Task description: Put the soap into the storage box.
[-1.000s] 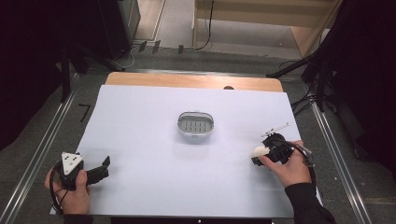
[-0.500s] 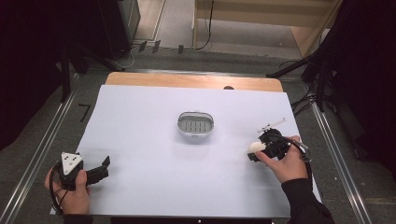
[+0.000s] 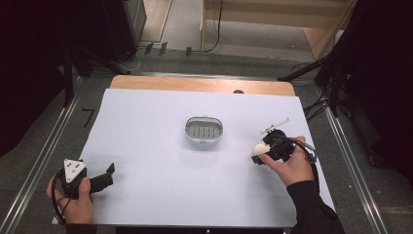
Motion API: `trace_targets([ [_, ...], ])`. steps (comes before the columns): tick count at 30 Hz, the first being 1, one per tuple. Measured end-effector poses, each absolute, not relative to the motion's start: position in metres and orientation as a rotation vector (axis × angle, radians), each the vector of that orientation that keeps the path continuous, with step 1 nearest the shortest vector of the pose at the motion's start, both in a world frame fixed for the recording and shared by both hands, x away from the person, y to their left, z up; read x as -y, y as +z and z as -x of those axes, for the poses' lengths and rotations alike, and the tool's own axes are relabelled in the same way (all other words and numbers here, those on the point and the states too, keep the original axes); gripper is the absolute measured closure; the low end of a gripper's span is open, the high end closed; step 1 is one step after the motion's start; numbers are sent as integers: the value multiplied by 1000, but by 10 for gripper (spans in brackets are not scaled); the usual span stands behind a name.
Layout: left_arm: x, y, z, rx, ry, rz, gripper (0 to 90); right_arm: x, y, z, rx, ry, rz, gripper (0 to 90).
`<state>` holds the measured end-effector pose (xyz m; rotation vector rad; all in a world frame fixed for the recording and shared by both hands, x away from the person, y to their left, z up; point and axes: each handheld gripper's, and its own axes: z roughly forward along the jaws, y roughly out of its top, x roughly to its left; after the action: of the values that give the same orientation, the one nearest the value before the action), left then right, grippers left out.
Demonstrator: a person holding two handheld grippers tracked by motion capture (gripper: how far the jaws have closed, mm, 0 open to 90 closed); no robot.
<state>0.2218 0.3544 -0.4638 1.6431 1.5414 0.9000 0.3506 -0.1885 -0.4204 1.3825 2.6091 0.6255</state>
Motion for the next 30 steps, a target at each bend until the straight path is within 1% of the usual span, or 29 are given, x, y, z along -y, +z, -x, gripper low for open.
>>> trace_targets([
  [30,-355,-464,-222,-1539,897,-1642,0,149,-404,-370,-2651,641,-1288,245],
])
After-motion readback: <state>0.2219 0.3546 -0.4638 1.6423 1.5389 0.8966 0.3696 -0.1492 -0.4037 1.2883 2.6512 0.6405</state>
